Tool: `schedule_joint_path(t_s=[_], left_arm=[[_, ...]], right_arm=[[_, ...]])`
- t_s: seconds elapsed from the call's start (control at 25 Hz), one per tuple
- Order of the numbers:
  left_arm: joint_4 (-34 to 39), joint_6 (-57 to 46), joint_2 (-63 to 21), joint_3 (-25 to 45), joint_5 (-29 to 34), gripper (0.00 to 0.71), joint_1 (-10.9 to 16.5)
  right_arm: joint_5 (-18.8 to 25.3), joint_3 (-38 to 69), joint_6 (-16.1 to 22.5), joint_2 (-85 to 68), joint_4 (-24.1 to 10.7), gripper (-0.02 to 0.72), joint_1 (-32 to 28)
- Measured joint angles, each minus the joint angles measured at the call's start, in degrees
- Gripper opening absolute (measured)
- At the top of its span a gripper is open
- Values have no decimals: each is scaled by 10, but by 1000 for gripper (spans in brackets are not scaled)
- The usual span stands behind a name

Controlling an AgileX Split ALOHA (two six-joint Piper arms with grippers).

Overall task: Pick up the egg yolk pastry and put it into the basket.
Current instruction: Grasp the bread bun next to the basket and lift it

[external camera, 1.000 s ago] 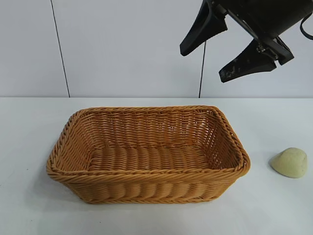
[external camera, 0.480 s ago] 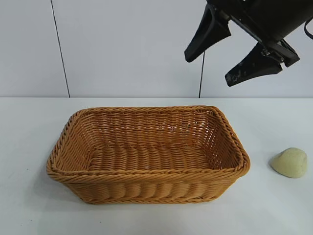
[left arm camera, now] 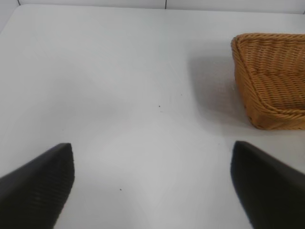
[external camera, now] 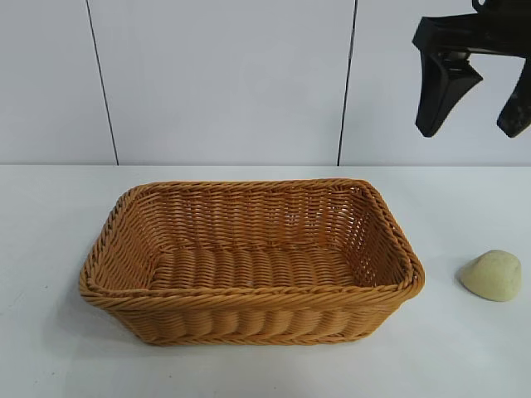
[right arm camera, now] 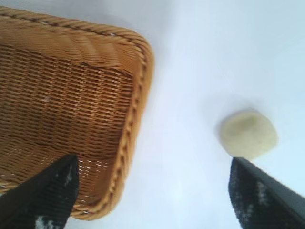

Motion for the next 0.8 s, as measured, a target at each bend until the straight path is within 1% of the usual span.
schedule_joint_path(t_s=[0.16, 0.36, 0.68, 0.8], left_arm=[[0, 0, 0, 0, 0, 643, 0], [0, 0, 0, 0, 0, 643, 0], [0, 0, 0, 0, 0, 643, 0], [0, 0, 0, 0, 0, 643, 0]], right_arm=[[2, 0, 0, 18, -5, 615, -37], [-17, 0, 0, 46, -6, 615, -86], [-56, 0, 0, 133, -9, 615, -94], [-65, 0, 3, 172, -19, 615, -94]])
